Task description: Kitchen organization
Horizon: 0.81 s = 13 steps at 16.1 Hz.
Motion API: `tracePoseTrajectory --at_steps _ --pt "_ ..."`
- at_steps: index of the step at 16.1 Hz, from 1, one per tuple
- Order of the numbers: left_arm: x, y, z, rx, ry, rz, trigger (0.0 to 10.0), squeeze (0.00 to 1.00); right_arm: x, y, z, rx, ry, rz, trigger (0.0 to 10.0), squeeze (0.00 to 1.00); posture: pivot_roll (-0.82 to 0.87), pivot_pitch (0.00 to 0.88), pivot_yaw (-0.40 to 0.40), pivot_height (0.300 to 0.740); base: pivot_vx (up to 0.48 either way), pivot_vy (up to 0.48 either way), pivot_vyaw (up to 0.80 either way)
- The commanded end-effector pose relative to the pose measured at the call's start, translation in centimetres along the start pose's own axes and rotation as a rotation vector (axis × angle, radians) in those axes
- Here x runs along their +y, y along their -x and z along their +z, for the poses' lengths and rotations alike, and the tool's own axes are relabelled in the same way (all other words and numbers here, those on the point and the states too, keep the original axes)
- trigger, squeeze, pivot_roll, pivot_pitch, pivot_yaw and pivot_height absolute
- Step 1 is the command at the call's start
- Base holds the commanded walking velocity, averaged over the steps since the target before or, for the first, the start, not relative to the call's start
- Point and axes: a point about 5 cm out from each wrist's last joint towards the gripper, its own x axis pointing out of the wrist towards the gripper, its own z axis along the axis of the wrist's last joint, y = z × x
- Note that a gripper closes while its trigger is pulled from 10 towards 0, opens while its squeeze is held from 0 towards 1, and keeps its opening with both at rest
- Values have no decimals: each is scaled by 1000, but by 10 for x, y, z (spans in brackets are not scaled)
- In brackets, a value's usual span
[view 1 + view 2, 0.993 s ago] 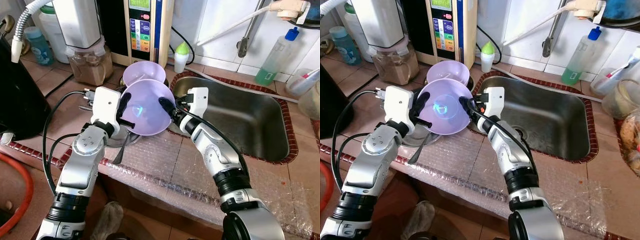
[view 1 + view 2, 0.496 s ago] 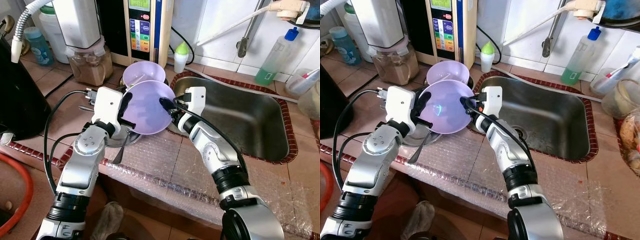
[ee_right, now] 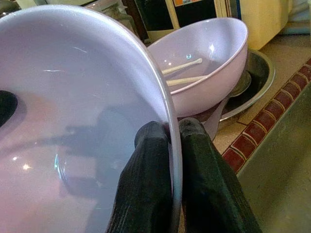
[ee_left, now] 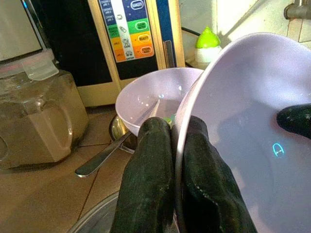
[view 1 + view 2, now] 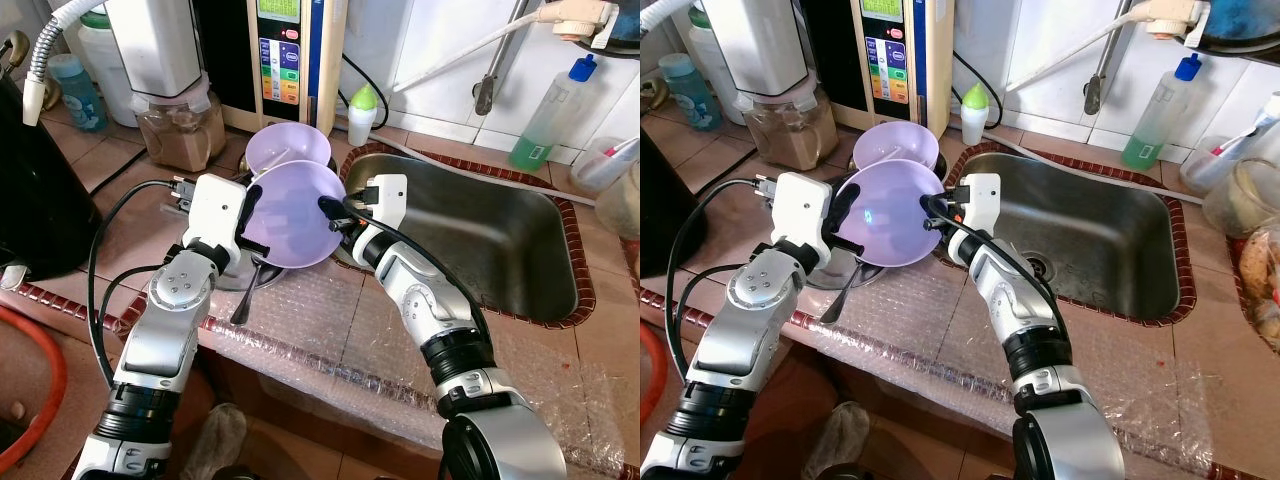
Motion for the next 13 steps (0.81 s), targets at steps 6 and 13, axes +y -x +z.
tracePoseTrajectory --at_steps 6,13 --pt "1 -1 12 -62 -22 -21 10000 0 -31 9 6 -21 -61 -168 0 0 72 0 -26 740 0 0 0" --pt "20 6 17 -70 15 65 10000 1000 -20 3 27 -139 -280 -65 0 0 78 0 -37 740 0 0 0"
